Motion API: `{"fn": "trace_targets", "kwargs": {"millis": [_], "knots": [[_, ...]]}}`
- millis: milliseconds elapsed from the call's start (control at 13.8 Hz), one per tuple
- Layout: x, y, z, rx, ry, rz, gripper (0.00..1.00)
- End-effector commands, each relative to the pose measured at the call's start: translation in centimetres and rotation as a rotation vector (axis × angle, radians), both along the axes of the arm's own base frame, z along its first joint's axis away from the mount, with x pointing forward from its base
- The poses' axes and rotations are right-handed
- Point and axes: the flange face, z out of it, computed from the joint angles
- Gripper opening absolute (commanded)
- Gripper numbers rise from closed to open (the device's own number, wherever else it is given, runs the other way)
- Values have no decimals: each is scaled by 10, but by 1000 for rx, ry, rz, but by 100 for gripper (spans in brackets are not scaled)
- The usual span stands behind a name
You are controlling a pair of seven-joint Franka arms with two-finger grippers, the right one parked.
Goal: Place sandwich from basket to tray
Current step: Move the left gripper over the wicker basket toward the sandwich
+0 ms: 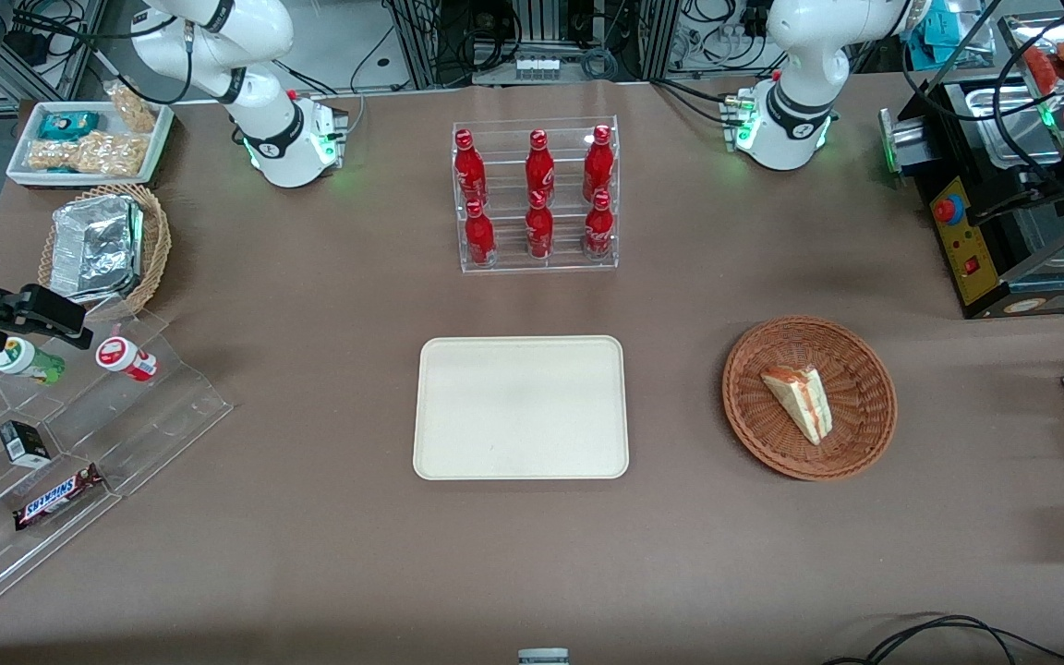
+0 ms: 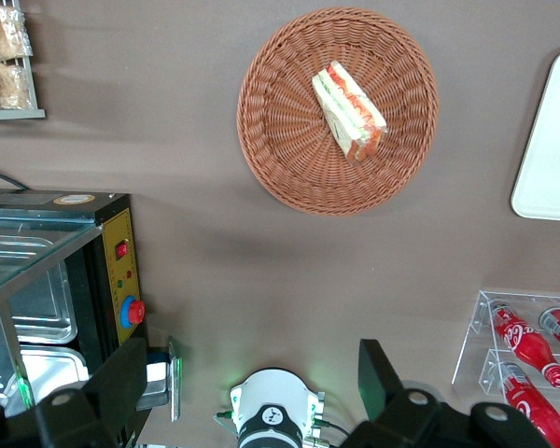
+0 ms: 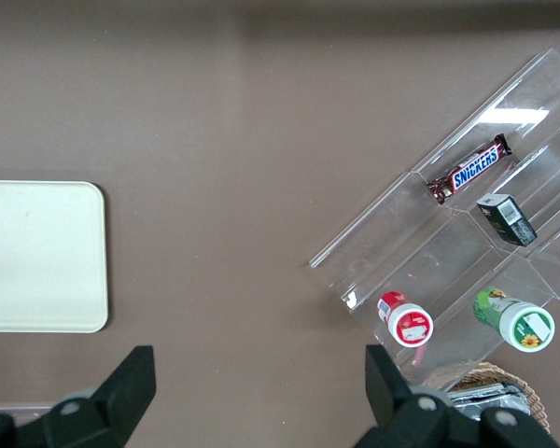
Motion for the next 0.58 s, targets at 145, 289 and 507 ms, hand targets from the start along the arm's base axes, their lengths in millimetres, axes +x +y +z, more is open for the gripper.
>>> {"fn": "trace_targets", "kwargs": {"millis": [145, 289, 507], "knots": [[3, 1, -1, 14, -3, -14, 100], [12, 4, -16, 13, 25, -2, 100], [35, 11, -67, -7, 124, 27, 100]]}}
